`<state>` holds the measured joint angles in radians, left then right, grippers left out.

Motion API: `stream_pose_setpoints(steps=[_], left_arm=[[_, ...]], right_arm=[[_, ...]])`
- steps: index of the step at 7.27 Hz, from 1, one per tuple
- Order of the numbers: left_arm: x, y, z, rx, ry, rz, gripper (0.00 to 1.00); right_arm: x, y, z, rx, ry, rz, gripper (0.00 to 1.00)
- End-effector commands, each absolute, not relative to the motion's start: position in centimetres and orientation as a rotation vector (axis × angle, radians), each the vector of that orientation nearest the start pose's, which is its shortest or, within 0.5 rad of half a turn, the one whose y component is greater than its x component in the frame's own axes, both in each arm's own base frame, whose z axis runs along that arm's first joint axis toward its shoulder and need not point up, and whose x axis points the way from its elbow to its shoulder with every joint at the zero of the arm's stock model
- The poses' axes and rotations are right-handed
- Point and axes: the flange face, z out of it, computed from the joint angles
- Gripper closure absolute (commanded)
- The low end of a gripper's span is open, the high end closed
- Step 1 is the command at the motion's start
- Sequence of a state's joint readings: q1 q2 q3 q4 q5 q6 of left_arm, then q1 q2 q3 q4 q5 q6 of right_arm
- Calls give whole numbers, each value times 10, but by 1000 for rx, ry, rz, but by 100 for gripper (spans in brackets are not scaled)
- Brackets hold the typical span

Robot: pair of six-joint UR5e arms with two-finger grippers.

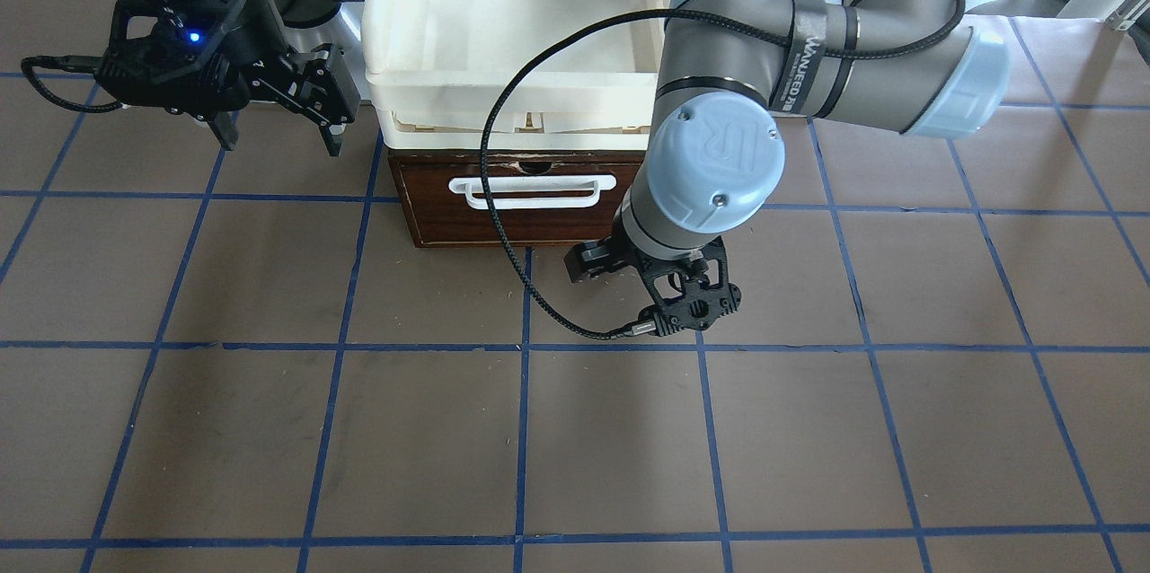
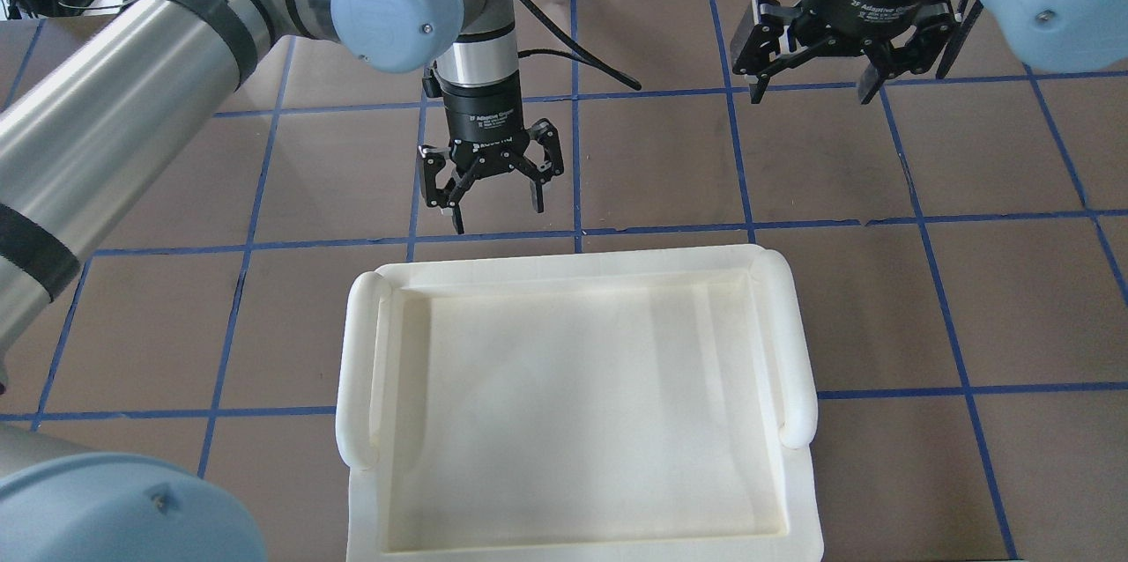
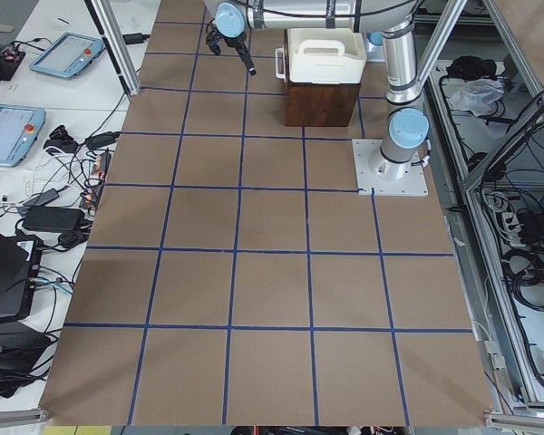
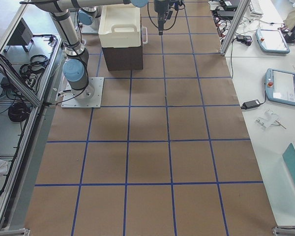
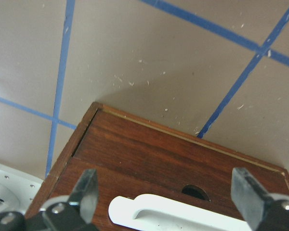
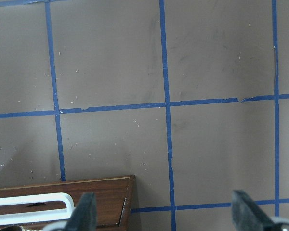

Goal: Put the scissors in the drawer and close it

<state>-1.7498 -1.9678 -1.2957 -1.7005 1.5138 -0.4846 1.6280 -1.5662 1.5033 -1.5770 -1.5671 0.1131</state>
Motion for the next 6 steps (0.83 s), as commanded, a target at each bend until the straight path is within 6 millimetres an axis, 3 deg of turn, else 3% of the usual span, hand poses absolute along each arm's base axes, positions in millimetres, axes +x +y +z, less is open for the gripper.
stream_pose_setpoints(steps=[1, 3, 5, 6], left_arm=[[-202, -599, 447, -427, 3091, 102, 0], [-157, -603, 476, -141, 3136, -7, 0], [-112, -600, 497, -120, 3151, -65, 0], [-105, -591, 504, -80, 3148, -80, 0]], right_arm=[[162, -491, 520, 89, 3128, -107, 0], [162, -491, 520, 89, 3128, -107, 0], [163, -492, 519, 89, 3128, -105, 0], [162, -491, 520, 89, 3128, -107, 0]])
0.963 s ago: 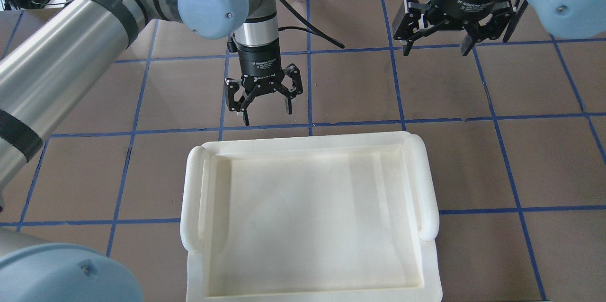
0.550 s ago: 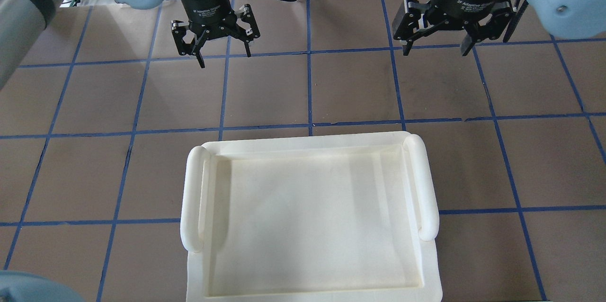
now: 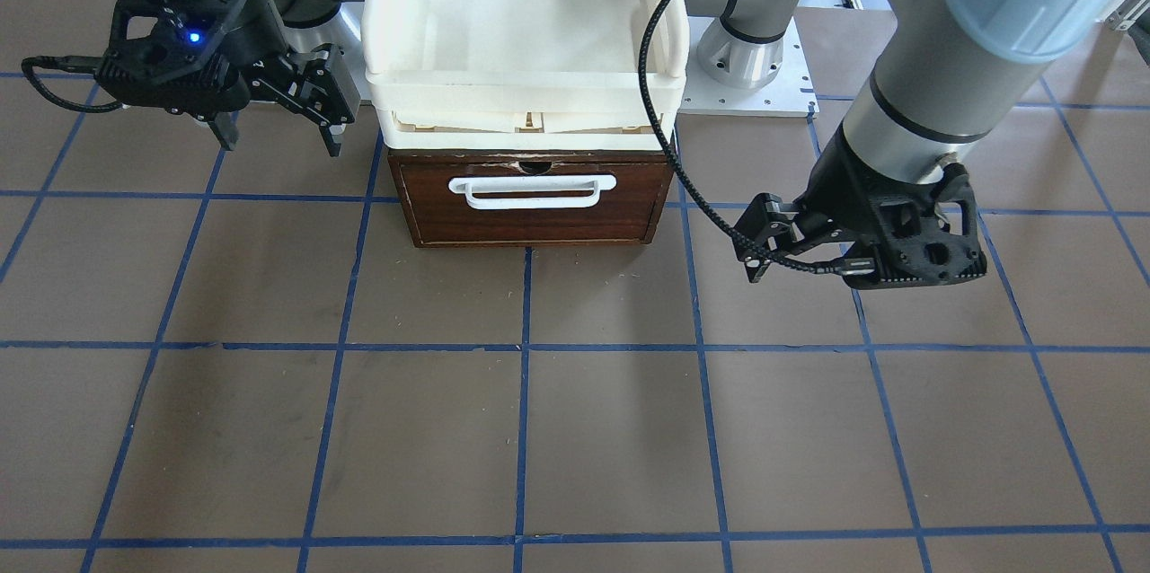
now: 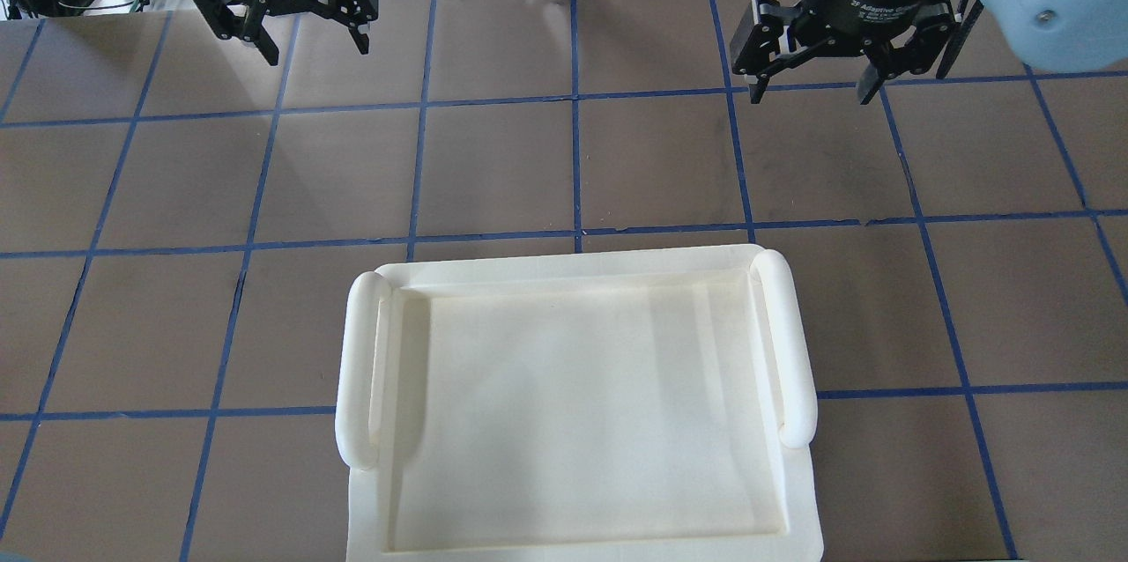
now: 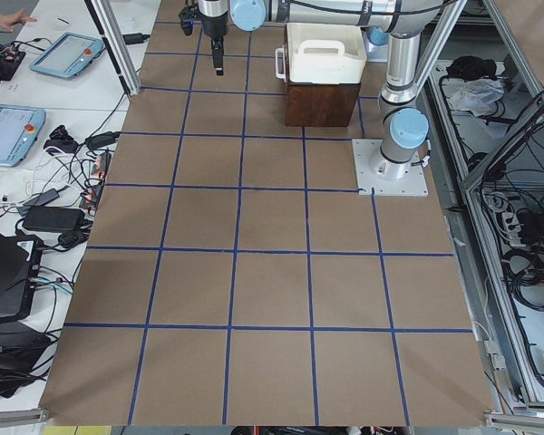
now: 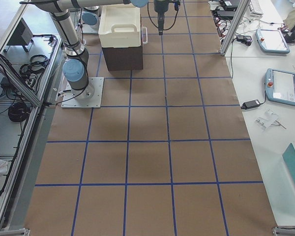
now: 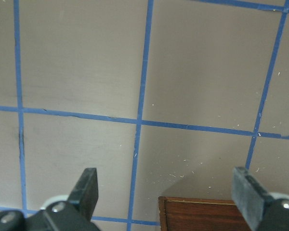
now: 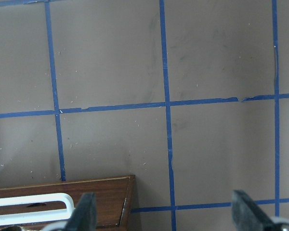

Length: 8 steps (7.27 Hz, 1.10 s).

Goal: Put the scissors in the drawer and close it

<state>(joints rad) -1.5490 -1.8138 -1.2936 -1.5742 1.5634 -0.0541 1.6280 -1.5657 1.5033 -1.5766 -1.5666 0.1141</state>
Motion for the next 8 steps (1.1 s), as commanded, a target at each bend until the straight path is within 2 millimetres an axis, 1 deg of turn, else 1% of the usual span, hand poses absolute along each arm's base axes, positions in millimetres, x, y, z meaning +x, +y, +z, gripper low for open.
stream_pose_setpoints(steps=[1, 3, 4, 6, 8], left_arm=[[-104, -580, 508, 19, 3143, -94, 0], [-105, -547, 509, 45, 3130, -127, 0], [-105, -534, 509, 41, 3130, -134, 0], [-103, -528, 509, 36, 3126, -158, 0], [-103, -528, 509, 36, 3126, -160, 0]], right_arm=[[162, -491, 520, 91, 3128, -107, 0], [163, -491, 520, 91, 3128, -107, 0], [162, -491, 520, 93, 3128, -107, 0], [163, -491, 520, 91, 3128, -107, 0], [162, -491, 520, 91, 3128, -107, 0]])
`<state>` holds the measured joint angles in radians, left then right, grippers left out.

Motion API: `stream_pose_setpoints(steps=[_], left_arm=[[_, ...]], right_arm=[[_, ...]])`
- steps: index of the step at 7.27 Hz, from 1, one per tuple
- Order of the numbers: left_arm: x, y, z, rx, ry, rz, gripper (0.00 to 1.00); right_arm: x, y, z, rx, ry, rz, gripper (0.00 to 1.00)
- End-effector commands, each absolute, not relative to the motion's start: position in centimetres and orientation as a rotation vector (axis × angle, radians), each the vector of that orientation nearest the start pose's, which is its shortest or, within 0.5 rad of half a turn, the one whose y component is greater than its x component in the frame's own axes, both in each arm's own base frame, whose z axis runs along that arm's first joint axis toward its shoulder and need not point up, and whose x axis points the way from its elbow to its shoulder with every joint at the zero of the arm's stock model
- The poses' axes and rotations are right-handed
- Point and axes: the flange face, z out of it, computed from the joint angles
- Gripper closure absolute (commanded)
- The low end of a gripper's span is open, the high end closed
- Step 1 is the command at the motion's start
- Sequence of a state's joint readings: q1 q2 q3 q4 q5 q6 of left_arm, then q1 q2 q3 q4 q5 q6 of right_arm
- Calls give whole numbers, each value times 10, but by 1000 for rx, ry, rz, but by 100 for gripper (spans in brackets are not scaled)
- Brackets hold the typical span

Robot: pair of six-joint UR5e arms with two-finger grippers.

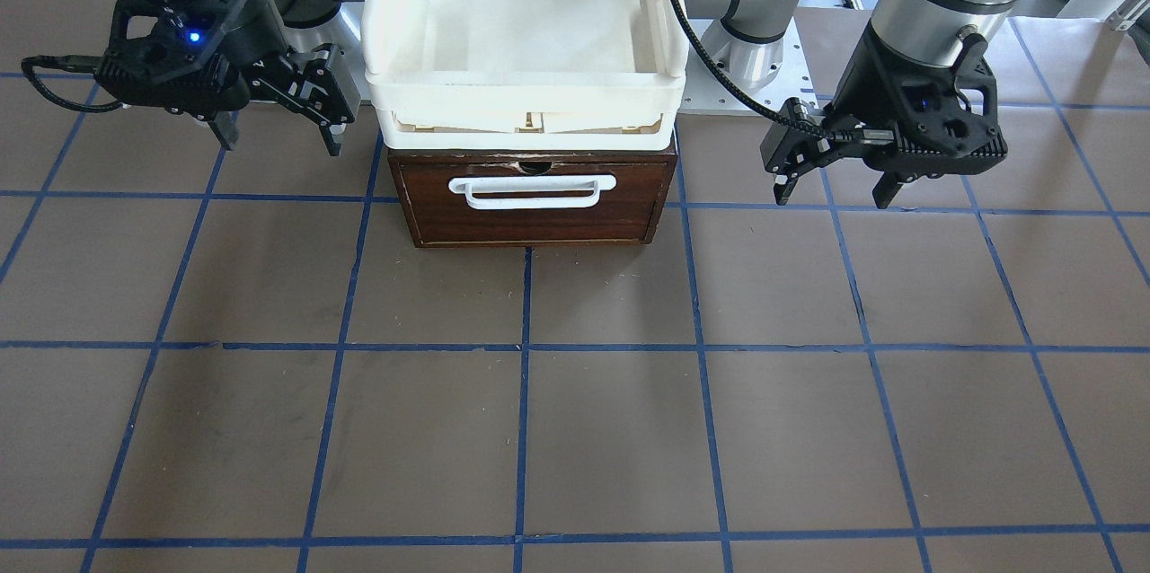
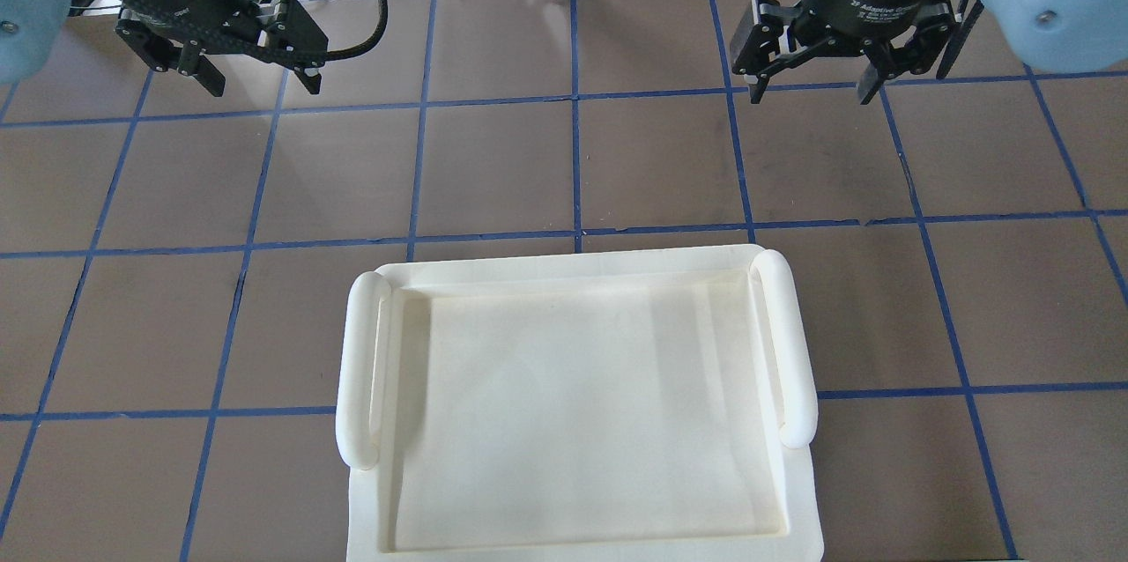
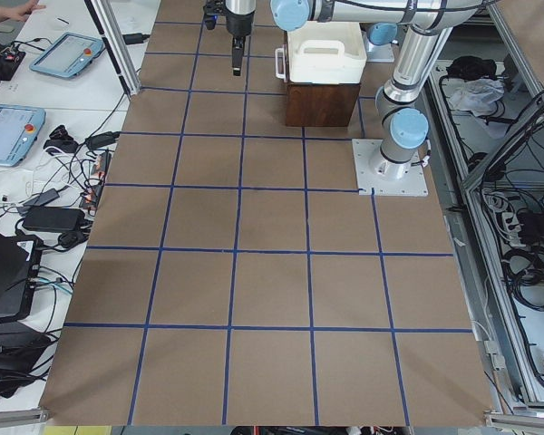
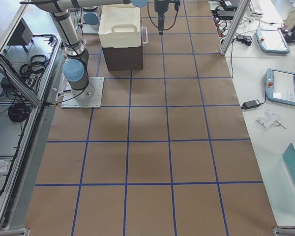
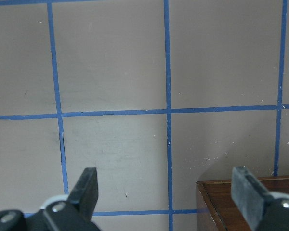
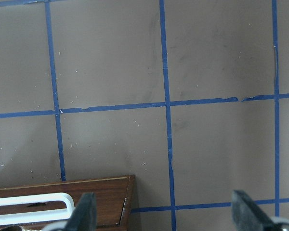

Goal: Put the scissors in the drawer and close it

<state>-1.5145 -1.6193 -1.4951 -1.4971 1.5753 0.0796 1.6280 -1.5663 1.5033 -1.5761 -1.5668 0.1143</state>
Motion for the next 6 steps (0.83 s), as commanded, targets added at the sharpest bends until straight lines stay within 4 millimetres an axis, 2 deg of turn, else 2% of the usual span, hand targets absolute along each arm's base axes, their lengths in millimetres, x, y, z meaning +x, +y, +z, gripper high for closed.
stream_pose_setpoints(steps=[1, 6], left_arm=[[-103, -528, 508, 36, 3126, -158, 0], [-99, -529, 507, 24, 3126, -153, 0]], right_arm=[[162, -491, 520, 89, 3128, -107, 0], [163, -492, 520, 89, 3128, -109, 0]])
